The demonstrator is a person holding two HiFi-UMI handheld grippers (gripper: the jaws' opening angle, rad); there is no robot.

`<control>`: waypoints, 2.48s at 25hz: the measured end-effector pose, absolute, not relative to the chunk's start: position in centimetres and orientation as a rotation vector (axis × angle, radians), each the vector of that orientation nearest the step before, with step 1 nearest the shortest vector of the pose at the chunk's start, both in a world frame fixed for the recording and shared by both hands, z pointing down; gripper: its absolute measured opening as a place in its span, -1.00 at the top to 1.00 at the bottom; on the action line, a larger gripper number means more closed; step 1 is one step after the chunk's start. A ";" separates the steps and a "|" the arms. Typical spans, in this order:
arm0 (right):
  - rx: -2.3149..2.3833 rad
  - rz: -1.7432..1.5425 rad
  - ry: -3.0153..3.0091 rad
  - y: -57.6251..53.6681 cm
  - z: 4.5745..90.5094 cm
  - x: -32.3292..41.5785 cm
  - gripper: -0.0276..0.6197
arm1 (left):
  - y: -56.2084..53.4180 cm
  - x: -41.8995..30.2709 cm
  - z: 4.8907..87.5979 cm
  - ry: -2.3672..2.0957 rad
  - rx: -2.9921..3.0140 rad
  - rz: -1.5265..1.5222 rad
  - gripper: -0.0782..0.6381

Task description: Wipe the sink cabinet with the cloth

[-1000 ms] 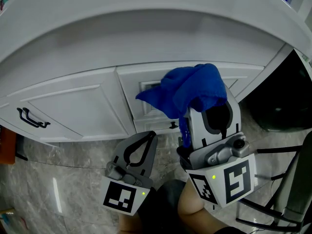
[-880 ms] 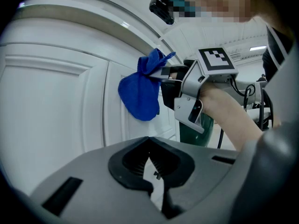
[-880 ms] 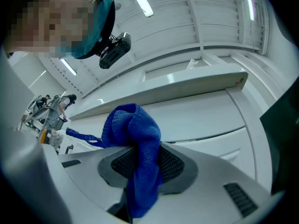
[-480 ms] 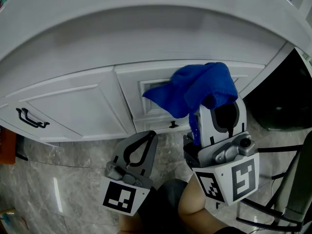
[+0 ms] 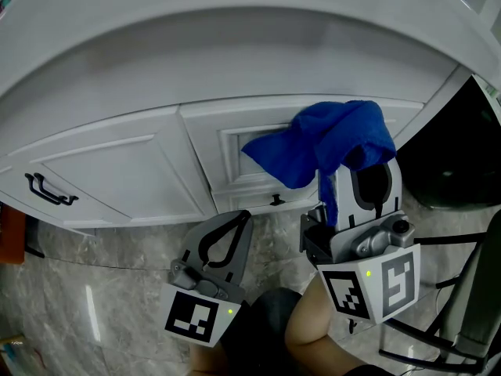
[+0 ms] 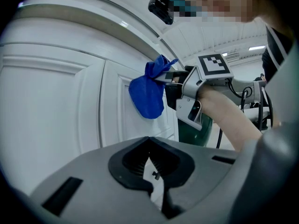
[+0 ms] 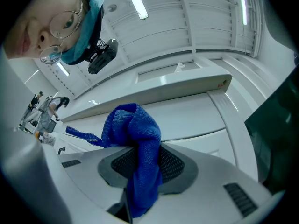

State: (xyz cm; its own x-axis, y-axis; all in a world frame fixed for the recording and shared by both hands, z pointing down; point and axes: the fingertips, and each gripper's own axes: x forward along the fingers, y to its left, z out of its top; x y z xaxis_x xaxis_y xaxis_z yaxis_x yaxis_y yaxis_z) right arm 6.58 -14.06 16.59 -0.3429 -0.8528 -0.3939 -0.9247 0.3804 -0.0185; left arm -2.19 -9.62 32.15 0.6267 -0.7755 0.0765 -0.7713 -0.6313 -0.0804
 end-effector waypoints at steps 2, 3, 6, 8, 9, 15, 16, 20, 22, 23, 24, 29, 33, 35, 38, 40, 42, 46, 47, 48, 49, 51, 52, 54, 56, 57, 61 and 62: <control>-1.557 0.295 2.301 -14.1 16.6 6.9 0.55 | -9.6 -2.1 32.1 1.335 -2.801 -0.156 0.77; -1.561 0.294 2.298 -14.1 16.6 7.0 0.55 | -9.7 -2.0 32.1 1.334 -2.801 -0.156 0.77; -1.574 0.289 2.287 -14.3 16.7 7.3 0.55 | -9.7 -2.0 32.2 1.323 -2.798 -0.172 0.77; -1.583 0.287 2.281 -14.3 16.8 7.5 0.55 | -9.6 -2.0 32.4 1.303 -2.790 -0.200 0.77; -1.586 0.287 2.279 -14.3 16.8 7.6 0.55 | -9.6 -1.9 32.4 1.295 -2.786 -0.210 0.77; -1.607 0.275 2.256 -14.3 16.9 8.6 0.55 | -9.6 -1.5 32.4 1.302 -2.796 -0.204 0.77; -1.611 0.271 2.251 -14.3 17.0 8.8 0.55 | -9.6 -1.4 32.5 1.293 -2.795 -0.216 0.77; -1.615 0.264 2.242 -14.5 17.2 8.9 0.55 | -9.8 -1.2 33.1 1.269 -2.816 -0.219 0.77; -1.614 0.264 2.241 -14.4 17.3 9.0 0.55 | -9.8 -0.8 33.0 1.260 -2.848 -0.165 0.77; -1.613 0.263 2.240 -14.4 17.3 9.1 0.55 | -9.8 -0.6 32.9 1.257 -2.869 -0.133 0.77; -1.613 0.264 2.239 -14.3 17.2 9.2 0.55 | -9.7 -0.4 32.8 1.251 -2.887 -0.110 0.77; -1.620 0.294 2.240 -14.3 17.1 9.1 0.55 | -9.2 0.1 32.7 1.185 -2.909 -0.121 0.77; -1.635 0.310 2.241 -14.3 17.2 9.3 0.55 | -9.1 -0.4 32.4 1.213 -2.911 -0.086 0.77; -1.653 0.313 2.233 -14.3 17.2 9.6 0.55 | -9.2 -0.9 32.3 1.252 -2.912 -0.066 0.77; -1.682 0.313 2.214 -14.4 17.4 10.4 0.55 | -9.3 -1.3 32.4 1.289 -2.917 -0.060 0.77; -1.701 0.316 2.199 -14.5 17.5 11.0 0.55 | -9.3 -1.2 32.5 1.286 -2.920 -0.063 0.77; -1.714 0.322 2.187 -14.5 17.5 11.4 0.55 | -9.2 -0.9 32.5 1.273 -2.925 -0.067 0.77; -1.739 0.336 2.171 -14.6 17.6 12.0 0.55 | -9.0 -0.6 32.3 1.252 -2.931 -0.067 0.77; -1.747 0.338 2.165 -14.7 17.6 12.2 0.55 | -9.0 -0.5 32.3 1.251 -2.932 -0.068 0.77; -1.755 0.340 2.158 -14.7 17.6 12.4 0.55 | -9.0 -0.5 32.3 1.251 -2.932 -0.070 0.77; -1.764 0.345 2.150 -14.7 17.6 12.6 0.55 | -8.9 -0.5 32.3 1.250 -2.933 -0.071 0.77; -1.786 0.364 2.135 -14.6 17.5 12.9 0.55 | -8.9 -0.5 32.3 1.250 -2.933 -0.074 0.77; -1.798 0.377 2.129 -14.6 17.5 12.9 0.55 | -9.0 -0.5 32.3 1.251 -2.933 -0.075 0.77; -1.813 0.396 2.123 -14.6 17.5 13.0 0.55 | -9.0 -0.6 32.4 1.257 -2.931 -0.076 0.77; -1.819 0.400 2.117 -14.6 17.5 13.1 0.55 | -9.1 -0.7 32.4 1.262 -2.928 -0.078 0.77; -1.827 0.401 2.110 -14.7 17.6 13.3 0.55 | -9.2 -0.8 32.5 1.263 -2.925 -0.079 0.77; -1.896 0.431 2.069 -14.7 17.7 14.2 0.55 | -9.3 -1.1 32.5 1.275 -2.917 -0.077 0.77; -1.913 0.440 2.058 -14.7 17.7 14.4 0.55 | -9.3 -1.1 32.5 1.276 -2.915 -0.079 0.77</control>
